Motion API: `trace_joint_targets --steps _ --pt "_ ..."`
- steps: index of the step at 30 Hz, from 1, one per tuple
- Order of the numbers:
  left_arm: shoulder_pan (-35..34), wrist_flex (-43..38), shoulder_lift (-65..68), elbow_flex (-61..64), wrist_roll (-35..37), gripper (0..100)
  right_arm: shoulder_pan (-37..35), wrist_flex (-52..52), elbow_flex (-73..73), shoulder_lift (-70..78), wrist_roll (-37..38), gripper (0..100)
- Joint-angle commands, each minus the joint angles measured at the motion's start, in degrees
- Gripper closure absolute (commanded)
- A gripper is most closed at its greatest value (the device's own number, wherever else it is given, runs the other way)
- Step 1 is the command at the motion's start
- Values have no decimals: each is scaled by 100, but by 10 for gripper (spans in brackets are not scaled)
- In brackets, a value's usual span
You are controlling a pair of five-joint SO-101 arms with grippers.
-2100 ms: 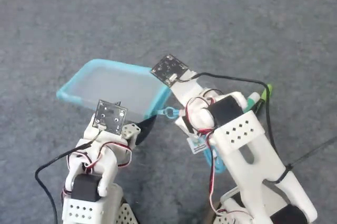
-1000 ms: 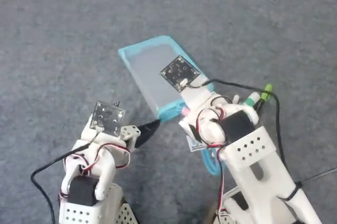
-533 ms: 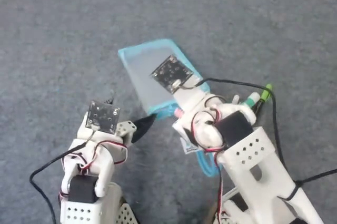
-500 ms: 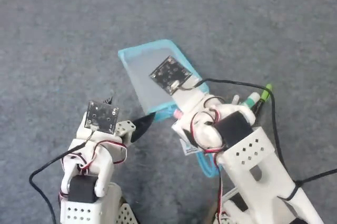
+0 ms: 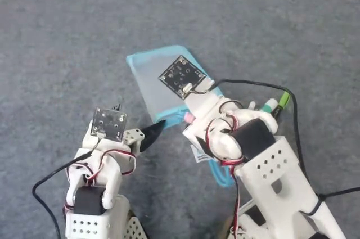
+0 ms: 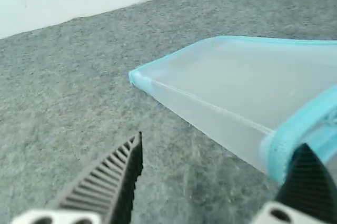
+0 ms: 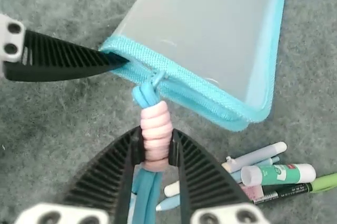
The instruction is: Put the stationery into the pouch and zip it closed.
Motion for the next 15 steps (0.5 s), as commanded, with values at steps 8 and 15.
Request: trace_joint_targets --steps 8,15 --pt "-123 -519 62 48 0 600 -321 655 -404 -136 475 993" --pt "-114 -615 62 127 9 600 -1376 866 -404 -145 642 993"
